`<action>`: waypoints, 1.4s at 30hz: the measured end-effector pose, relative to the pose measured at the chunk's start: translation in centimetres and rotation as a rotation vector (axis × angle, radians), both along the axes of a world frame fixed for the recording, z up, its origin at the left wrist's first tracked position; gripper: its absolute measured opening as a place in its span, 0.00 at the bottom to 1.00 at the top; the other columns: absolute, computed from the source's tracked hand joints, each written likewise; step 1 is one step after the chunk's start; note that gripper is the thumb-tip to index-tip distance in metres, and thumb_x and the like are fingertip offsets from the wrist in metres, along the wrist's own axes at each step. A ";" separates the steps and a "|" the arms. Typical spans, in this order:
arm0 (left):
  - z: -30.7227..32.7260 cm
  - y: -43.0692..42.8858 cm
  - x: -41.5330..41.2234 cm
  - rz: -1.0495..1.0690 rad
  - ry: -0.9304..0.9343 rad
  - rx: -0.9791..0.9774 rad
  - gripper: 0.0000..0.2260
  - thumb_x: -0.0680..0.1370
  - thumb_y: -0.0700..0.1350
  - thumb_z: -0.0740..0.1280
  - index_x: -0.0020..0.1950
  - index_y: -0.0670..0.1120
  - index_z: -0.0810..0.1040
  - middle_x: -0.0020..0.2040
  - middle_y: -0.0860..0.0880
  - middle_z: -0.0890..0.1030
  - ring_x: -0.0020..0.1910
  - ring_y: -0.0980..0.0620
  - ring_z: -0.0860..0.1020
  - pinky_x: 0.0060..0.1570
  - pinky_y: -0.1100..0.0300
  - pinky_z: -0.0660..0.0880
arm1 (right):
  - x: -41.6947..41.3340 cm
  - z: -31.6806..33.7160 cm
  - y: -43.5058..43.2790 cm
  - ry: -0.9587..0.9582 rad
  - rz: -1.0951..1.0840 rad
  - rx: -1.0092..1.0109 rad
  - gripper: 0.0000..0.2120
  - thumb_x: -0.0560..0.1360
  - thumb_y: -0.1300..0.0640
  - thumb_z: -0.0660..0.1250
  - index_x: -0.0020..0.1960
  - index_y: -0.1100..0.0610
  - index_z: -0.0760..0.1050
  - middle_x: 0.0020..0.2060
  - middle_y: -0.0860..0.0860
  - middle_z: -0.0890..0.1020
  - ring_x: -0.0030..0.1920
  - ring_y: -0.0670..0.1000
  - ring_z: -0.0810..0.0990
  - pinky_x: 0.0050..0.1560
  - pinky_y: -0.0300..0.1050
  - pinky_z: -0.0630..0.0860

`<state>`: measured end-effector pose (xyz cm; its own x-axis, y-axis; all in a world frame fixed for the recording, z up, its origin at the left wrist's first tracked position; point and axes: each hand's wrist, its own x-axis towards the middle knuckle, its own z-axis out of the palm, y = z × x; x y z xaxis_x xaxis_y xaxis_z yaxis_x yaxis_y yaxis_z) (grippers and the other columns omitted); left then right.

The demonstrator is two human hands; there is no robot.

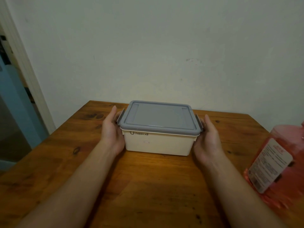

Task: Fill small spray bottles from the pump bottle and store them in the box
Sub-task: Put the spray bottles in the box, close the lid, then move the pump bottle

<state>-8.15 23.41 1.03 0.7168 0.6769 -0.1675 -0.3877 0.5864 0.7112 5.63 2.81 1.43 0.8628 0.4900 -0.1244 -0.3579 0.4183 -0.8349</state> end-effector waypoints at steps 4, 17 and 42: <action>0.3 -0.5 0.1 0.022 -0.019 0.039 0.15 0.79 0.56 0.64 0.52 0.45 0.79 0.52 0.42 0.84 0.58 0.41 0.79 0.64 0.44 0.73 | 0.2 -0.1 0.2 -0.062 -0.022 0.018 0.17 0.79 0.44 0.63 0.55 0.55 0.82 0.56 0.58 0.84 0.61 0.59 0.81 0.68 0.61 0.71; 0.2 -1.1 -0.2 0.025 0.116 0.385 0.26 0.68 0.64 0.72 0.63 0.55 0.78 0.61 0.44 0.81 0.60 0.40 0.79 0.62 0.36 0.72 | -0.9 0.3 0.6 -0.362 -0.009 -0.247 0.39 0.69 0.36 0.72 0.76 0.44 0.62 0.68 0.50 0.75 0.61 0.54 0.80 0.59 0.61 0.78; 0.1 -1.2 0.3 0.146 0.318 0.628 0.26 0.75 0.70 0.51 0.66 0.62 0.73 0.61 0.50 0.79 0.60 0.47 0.78 0.62 0.43 0.74 | -0.1 1.1 -0.2 -0.648 0.023 -0.554 0.30 0.82 0.48 0.61 0.80 0.51 0.54 0.76 0.50 0.64 0.53 0.41 0.71 0.31 0.20 0.69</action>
<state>-7.83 22.16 1.17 0.5929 0.7991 0.0993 -0.1484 -0.0127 0.9888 5.52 2.63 2.54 0.8368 0.5225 0.1635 0.2576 -0.1122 -0.9597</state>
